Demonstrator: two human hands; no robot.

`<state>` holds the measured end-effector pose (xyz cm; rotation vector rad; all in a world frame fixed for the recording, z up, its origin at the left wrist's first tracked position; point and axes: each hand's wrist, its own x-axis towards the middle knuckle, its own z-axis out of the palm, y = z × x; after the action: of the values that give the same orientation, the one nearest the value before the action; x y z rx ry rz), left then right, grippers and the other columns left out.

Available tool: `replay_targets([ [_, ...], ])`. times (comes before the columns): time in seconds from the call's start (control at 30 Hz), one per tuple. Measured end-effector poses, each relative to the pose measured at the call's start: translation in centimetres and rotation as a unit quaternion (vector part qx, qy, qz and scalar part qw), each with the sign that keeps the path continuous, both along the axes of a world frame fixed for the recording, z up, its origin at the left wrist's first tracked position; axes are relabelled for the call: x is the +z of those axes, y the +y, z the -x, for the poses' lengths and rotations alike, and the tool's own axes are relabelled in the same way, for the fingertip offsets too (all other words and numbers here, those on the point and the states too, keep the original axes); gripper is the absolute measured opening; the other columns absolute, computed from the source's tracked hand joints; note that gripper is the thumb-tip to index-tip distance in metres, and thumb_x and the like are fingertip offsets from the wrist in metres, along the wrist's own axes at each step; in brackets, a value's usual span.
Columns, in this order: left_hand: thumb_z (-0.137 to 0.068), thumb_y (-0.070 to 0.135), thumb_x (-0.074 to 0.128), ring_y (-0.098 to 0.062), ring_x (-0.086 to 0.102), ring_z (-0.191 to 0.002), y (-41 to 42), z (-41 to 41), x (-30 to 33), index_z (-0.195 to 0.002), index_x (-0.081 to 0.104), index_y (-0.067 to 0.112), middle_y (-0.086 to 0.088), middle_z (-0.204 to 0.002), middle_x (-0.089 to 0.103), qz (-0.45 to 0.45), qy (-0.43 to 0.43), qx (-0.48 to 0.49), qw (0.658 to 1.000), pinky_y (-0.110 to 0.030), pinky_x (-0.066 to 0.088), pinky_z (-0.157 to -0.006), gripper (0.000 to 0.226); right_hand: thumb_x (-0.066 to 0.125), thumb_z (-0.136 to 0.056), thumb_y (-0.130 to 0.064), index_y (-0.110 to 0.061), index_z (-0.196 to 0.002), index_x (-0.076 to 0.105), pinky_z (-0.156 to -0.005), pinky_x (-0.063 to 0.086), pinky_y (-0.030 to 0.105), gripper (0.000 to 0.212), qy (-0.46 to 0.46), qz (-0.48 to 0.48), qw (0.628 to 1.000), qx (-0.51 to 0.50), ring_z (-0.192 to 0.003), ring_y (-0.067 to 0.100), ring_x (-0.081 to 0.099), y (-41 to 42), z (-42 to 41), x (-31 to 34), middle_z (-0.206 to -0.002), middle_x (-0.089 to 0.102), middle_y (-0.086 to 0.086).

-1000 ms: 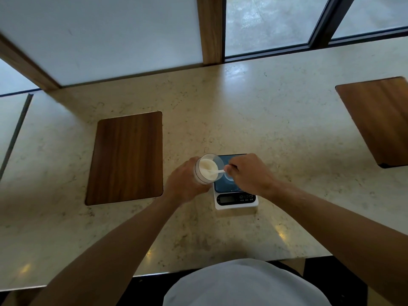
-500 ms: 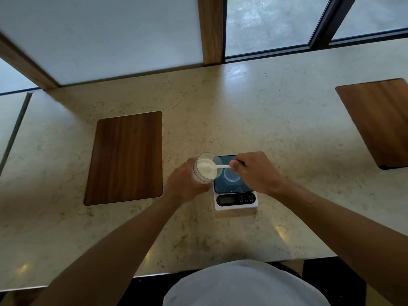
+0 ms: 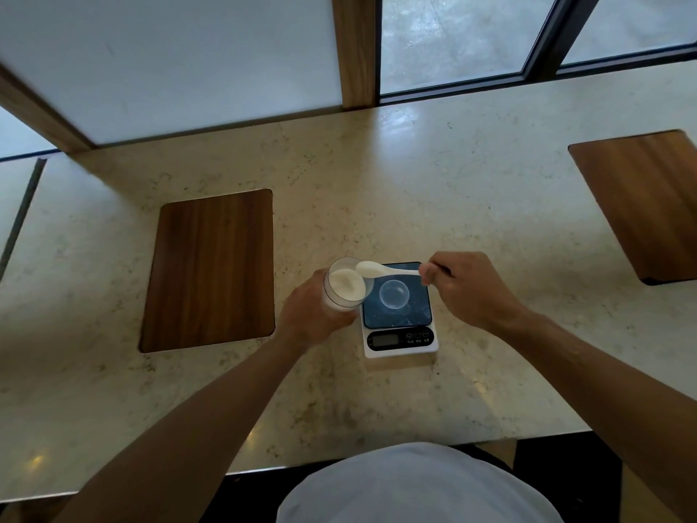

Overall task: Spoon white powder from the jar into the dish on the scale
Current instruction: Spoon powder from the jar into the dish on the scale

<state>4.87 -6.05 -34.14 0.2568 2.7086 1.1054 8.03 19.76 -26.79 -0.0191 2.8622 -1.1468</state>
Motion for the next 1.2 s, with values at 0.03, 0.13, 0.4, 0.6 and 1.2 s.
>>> replay_targets([
  [0.03,-0.061,0.049,0.085,-0.013,0.061,-0.097,0.0,0.0,0.1,-0.127,0.050,0.028,0.008,-0.114,0.064,-0.001,-0.002,0.005,1.000,-0.035,0.053,-0.082,0.078,0.054,-0.097,-0.021,-0.012,-0.077,0.070,-0.049,0.032,0.019,0.027,0.001,0.001,1.000,-0.006,-0.049,0.004,0.047,0.4,-0.1,-0.1,-0.059,0.058,-0.011],
  [0.13,-0.061,0.048,0.086,-0.015,0.061,-0.097,-0.1,0.0,0.0,-0.127,0.050,0.025,0.005,-0.115,0.065,-0.001,-0.001,0.015,1.000,-0.032,0.051,-0.080,0.079,0.054,-0.097,-0.019,-0.014,-0.074,0.070,-0.047,0.028,0.019,0.028,-0.004,-0.003,1.000,-0.030,-0.046,0.004,0.044,1.4,-0.6,-0.9,-0.054,0.055,-0.011],
  [0.4,-0.060,0.051,0.086,-0.014,0.061,-0.095,-0.4,-0.4,0.0,-0.127,0.050,0.025,0.004,-0.114,0.065,0.011,0.000,0.015,1.000,-0.033,0.053,-0.080,0.080,0.056,-0.096,-0.015,-0.011,-0.073,0.071,-0.046,0.024,0.013,0.028,-0.048,-0.040,0.997,-0.052,-0.045,0.000,0.043,2.2,-1.8,-4.5,-0.051,0.046,-0.019],
  [0.6,-0.062,0.048,0.086,-0.013,0.060,-0.096,-0.4,-0.6,0.0,-0.128,0.050,0.023,0.003,-0.116,0.064,0.012,-0.001,0.004,1.000,-0.030,0.051,-0.081,0.079,0.054,-0.096,-0.019,-0.012,-0.071,0.069,-0.047,0.026,0.021,0.030,-0.072,-0.061,0.994,-0.056,-0.049,0.003,0.044,2.1,-1.7,-6.2,-0.054,0.049,-0.014],
  [1.2,-0.062,0.048,0.085,-0.014,0.060,-0.095,-0.3,-0.8,-0.2,-0.126,0.050,0.024,0.004,-0.114,0.065,0.015,-0.024,-0.007,1.000,-0.029,0.049,-0.079,0.077,0.051,-0.098,-0.024,-0.008,-0.080,0.072,-0.057,0.054,0.032,0.031,-0.098,-0.097,0.989,-0.061,-0.055,0.017,0.059,0.9,-0.6,-5.9,-0.066,0.066,0.007],
])
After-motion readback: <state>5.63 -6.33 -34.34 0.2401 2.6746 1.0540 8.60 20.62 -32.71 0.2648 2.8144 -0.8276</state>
